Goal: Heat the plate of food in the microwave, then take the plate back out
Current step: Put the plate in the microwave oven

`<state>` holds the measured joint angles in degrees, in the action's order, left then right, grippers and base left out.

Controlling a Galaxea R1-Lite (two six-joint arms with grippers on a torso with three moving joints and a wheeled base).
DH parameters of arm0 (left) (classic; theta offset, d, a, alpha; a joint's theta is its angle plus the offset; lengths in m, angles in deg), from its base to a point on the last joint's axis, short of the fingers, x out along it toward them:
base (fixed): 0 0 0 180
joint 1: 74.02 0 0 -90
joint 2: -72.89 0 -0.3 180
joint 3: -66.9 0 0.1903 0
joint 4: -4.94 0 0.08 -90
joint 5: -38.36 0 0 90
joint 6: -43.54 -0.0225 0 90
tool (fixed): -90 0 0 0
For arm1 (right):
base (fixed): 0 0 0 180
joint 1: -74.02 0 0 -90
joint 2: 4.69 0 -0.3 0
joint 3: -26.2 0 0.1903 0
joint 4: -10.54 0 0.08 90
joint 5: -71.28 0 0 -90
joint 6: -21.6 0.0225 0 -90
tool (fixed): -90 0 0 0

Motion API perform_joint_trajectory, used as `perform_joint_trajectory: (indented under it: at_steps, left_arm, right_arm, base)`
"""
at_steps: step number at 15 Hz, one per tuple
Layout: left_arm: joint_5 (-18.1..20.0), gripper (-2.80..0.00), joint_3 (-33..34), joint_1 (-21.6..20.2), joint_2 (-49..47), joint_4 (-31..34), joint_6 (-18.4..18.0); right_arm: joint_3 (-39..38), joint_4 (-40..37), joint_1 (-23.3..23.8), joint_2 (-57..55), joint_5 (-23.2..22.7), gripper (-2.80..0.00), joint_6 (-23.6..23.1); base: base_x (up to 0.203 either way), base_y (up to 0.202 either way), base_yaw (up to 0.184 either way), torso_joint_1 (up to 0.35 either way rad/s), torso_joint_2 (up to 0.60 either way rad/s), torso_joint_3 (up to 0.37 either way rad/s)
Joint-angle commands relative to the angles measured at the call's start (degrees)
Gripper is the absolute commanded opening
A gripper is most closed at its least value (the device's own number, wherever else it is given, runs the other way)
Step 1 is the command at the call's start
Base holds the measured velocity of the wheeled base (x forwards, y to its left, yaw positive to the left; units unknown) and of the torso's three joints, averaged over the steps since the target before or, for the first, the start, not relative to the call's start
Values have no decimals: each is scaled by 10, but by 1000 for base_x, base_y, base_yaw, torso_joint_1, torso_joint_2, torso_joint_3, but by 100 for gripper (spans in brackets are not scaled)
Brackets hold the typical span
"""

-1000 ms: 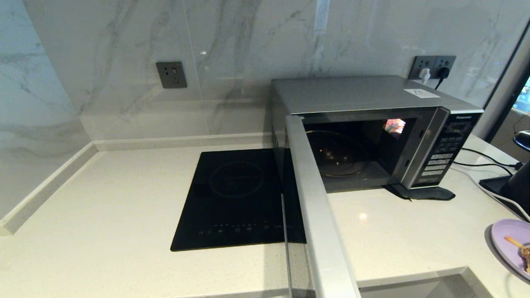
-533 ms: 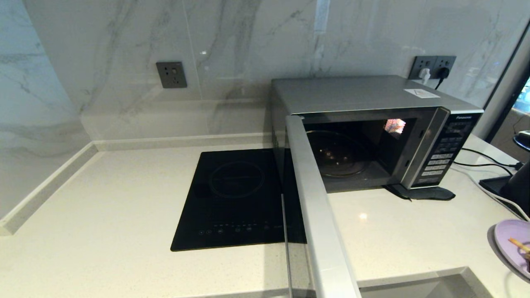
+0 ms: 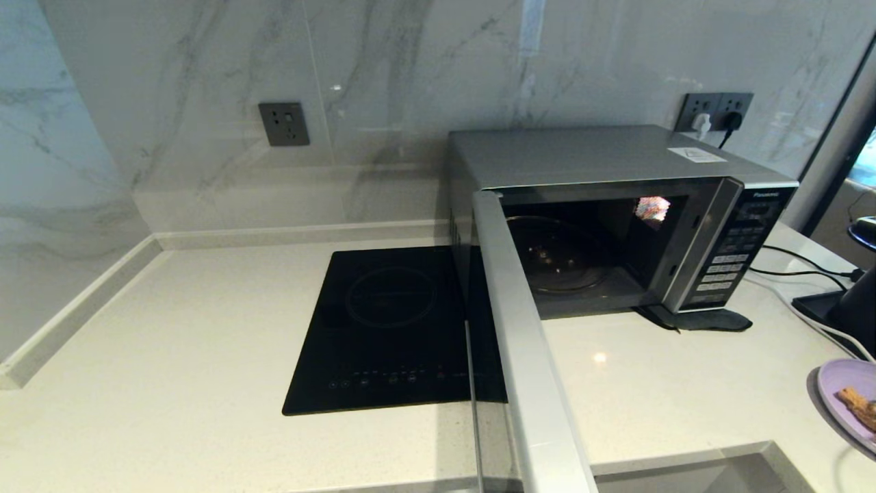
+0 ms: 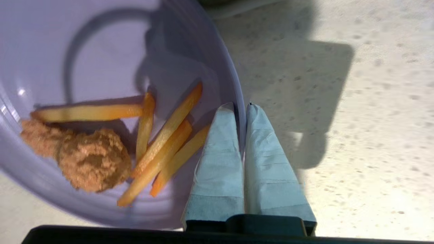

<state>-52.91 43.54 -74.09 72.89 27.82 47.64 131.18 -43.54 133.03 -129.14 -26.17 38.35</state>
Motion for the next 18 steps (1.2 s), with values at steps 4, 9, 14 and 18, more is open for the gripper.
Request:
perform_joint_trajectory:
  at_steps: [4,9,14,18]
  left_arm:
    - [-1,-280,0,0,-1,0,0]
    - [-1,-280,0,0,-1,0,0]
    - [-1,-280,0,0,-1,0,0]
    - [-1,-280,0,0,-1,0,0]
  right_arm:
    - [-10,-1,0,31,-70,-280,-1]
    - [-15,-3,0,48,-88,-280,-1]
    - [-19,-5,0,65,-137,-280,0]
    - [-27,-6,1,78,-187,-280,3]
  base:
    - [0,0,0,0,0,0]
    - [0,0,0,0,0,0]
    - [0,0,0,0,0,0]
    - [0,0,0,0,0,0]
